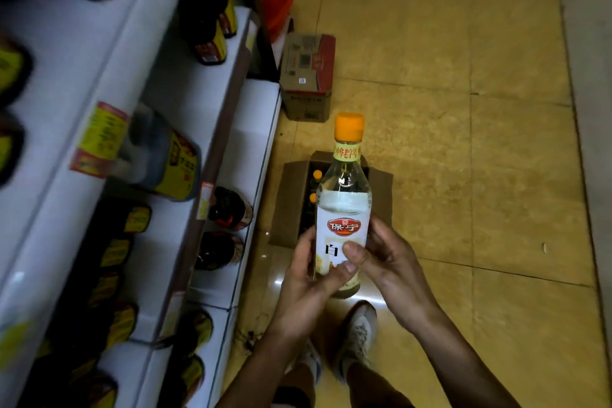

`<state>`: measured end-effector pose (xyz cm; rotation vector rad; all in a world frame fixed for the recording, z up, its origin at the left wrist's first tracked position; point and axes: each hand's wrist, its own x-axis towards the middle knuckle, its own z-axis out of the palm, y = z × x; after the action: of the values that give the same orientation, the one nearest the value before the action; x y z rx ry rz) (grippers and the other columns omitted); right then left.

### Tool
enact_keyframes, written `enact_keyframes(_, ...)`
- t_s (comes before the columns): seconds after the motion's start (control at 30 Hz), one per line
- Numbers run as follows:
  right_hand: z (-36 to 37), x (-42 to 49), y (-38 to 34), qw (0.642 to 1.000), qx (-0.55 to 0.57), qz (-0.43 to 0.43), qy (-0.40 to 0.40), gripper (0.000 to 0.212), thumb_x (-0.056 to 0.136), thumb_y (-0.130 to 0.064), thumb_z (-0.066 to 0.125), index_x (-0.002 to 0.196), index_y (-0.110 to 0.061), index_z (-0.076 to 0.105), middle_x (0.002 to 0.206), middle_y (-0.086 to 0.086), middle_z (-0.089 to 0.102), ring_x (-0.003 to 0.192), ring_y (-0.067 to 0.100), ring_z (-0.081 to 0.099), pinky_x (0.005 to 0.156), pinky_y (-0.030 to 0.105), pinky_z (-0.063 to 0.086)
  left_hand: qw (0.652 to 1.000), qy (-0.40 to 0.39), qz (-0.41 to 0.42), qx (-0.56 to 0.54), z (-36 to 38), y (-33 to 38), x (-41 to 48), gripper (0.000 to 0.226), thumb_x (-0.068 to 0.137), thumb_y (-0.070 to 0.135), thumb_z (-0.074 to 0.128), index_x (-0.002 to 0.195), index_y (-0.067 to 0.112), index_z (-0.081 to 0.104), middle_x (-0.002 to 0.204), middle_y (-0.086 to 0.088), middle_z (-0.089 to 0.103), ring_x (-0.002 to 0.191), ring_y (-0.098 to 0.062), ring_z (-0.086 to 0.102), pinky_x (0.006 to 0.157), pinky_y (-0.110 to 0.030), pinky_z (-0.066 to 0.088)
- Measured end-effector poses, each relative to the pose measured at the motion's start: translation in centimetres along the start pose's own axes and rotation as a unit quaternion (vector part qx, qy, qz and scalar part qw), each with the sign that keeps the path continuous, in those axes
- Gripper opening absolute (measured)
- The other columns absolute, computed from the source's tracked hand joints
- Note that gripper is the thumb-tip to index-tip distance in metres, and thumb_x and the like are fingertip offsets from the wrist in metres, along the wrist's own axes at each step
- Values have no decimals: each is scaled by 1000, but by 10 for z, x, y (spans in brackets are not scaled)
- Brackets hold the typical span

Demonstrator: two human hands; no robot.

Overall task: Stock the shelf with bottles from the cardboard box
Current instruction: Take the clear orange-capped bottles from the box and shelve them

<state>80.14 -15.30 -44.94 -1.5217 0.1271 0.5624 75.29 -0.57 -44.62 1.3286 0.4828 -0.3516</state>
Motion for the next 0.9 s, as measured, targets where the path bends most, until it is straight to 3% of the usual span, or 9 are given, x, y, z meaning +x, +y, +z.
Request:
enact_keyframes(0.1,8,-31,-47,1000,-3,-5,0,58,87,-28,78,141,-24,57,124,-2,74,118,16,69,95,34,57,1000,-11,1,12,3,37,-35,60,89,20,78,141,34,52,126,6,72,117,-12,69,86,-28,59)
enact_keyframes(0.2,16,-55,-90,1000,-6,-18,5,60,83,-29,72,140,-22,57,121,-5,75,114,11,70,89,26,58,999,-12,15,32,4,73,-60,65,83,33,81,141,35,52,128,7,71,120,-13,67,96,-38,58)
enact_keyframes(0.27,23,-69,-117,999,-23,-33,5,59,84,-32,71,140,-25,57,122,-7,74,115,9,69,91,29,59,999,-13,28,36,2,97,-75,70,78,40,82,141,37,52,130,7,70,122,-12,66,103,-46,55)
enact_keyframes(0.37,35,-88,-155,998,-22,-54,9,60,83,-31,71,141,-25,56,121,-8,75,114,9,70,86,24,58,998,-17,48,40,0,130,-97,72,74,44,84,139,42,52,130,8,70,121,-14,66,103,-52,54)
enact_keyframes(0.47,47,-103,-188,997,-21,-75,6,60,83,-29,70,141,-27,55,121,-8,75,111,9,71,84,21,58,996,-24,69,43,-4,159,-114,71,74,45,84,138,44,53,129,7,71,121,-15,67,103,-52,54)
enact_keyframes(0.6,65,-117,-225,992,-42,-116,7,62,85,-29,70,144,-28,52,125,-8,73,115,10,70,92,31,59,993,-30,102,48,-12,194,-133,76,73,50,84,141,41,51,129,7,70,122,-17,66,104,-52,54)
enact_keyframes(0.8,87,-132,-269,983,-43,-177,-5,50,83,-26,70,132,-31,59,113,-9,78,106,10,74,82,24,59,985,-33,157,57,-22,240,-158,62,79,41,81,134,45,53,124,16,71,115,-5,68,102,-42,56)
enact_keyframes(0.9,96,-135,-288,980,-39,-196,-21,54,84,-27,70,136,-28,58,116,-6,77,109,14,73,90,33,60,982,-16,183,47,-26,258,-172,61,82,34,81,136,42,54,125,12,72,116,-9,69,102,-43,55)
